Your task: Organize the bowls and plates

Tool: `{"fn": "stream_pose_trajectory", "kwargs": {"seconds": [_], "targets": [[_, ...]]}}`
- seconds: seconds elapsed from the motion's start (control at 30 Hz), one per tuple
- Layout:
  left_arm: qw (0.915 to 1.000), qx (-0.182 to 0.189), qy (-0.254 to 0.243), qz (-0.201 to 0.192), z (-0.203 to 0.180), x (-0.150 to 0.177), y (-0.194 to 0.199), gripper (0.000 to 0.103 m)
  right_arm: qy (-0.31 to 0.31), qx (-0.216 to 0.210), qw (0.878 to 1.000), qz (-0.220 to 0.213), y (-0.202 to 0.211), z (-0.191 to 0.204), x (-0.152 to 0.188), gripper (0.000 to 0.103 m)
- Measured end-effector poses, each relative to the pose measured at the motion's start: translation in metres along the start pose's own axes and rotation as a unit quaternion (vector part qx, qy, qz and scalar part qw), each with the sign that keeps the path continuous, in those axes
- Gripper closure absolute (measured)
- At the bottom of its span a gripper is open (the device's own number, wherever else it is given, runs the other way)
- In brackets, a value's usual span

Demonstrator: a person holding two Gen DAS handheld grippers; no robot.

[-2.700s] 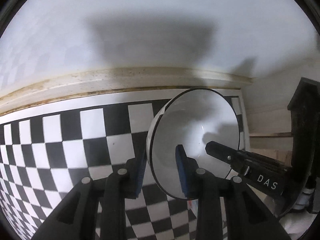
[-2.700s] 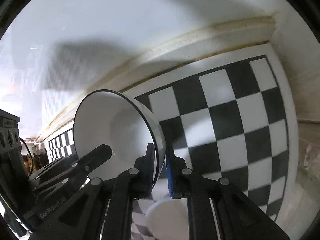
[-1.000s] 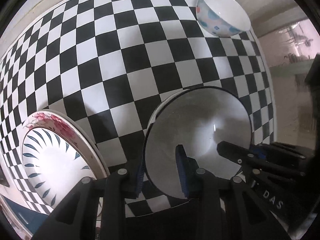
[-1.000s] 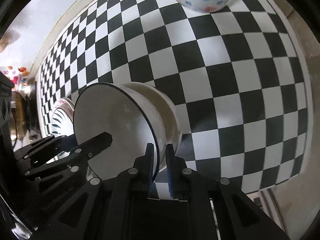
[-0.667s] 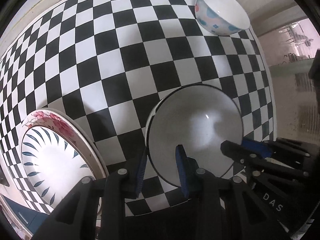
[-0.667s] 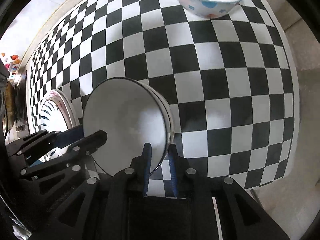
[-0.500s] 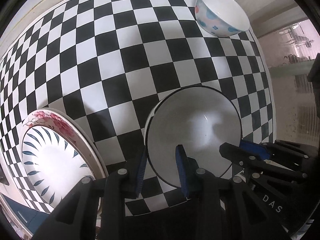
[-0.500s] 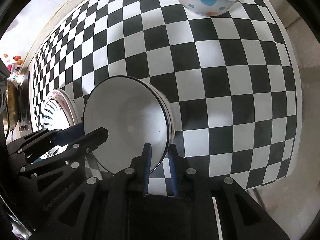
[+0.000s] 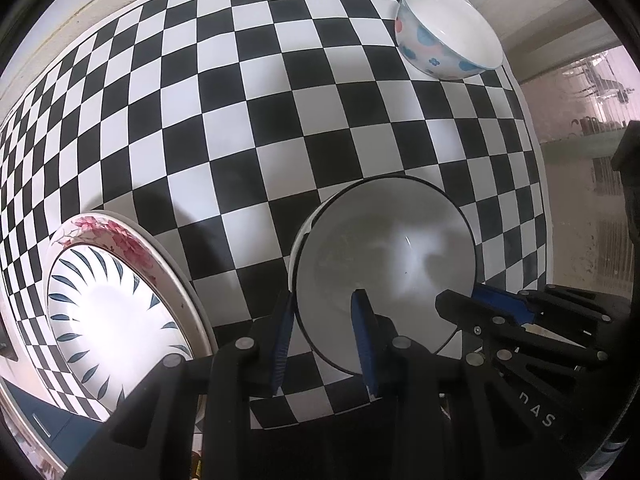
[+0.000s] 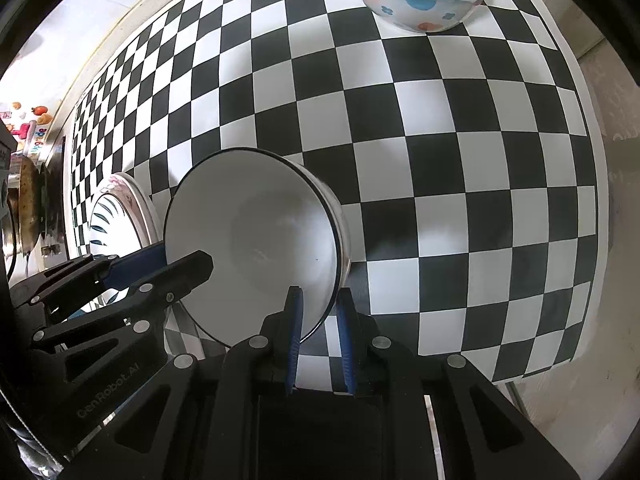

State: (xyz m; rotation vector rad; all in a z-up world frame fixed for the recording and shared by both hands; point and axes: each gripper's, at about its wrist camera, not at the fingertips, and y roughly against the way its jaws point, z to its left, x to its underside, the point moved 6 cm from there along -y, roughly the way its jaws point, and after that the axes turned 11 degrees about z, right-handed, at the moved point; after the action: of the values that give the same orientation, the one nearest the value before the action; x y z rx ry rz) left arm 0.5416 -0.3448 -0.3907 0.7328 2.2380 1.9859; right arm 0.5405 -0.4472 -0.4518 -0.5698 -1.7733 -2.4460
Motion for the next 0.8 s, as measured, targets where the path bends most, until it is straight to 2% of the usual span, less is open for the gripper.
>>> {"fn": "stream_pose_trajectory", "kwargs": {"seconds": [0.27,0.5,0.63,0.73,0.8], "targets": [[1.0,-0.003,0.0,-0.002,0.001,0.007,0.007,0.077,0.006,-0.01,1.0,0.002,0.003,-0.001,0.002,0.084],[0.9983,-0.022,-0.004,-0.054,0.007,0.012,0.059,0.075,0.007,-0.026,0.999,-0.027,0.038,-0.012,0.011,0.084],[0.996,0.004,-0.011,-0.089,-0.006,-0.014,0.089,0.07,-0.008,-0.051,0.998,-0.048,0.068,-0.028,0.003,0.08],[0.9953,0.026,-0.016,-0.091,-0.019,-0.044,0.094,0.069,-0.03,-0.07,0.995,-0.061,0.084,-0.046,-0.012,0.069],[0.9951,0.047,-0.018,-0.086,-0.029,-0.07,0.092,0.069,-0.05,-0.076,0.993,-0.074,0.096,-0.061,-0.027,0.068]]}}
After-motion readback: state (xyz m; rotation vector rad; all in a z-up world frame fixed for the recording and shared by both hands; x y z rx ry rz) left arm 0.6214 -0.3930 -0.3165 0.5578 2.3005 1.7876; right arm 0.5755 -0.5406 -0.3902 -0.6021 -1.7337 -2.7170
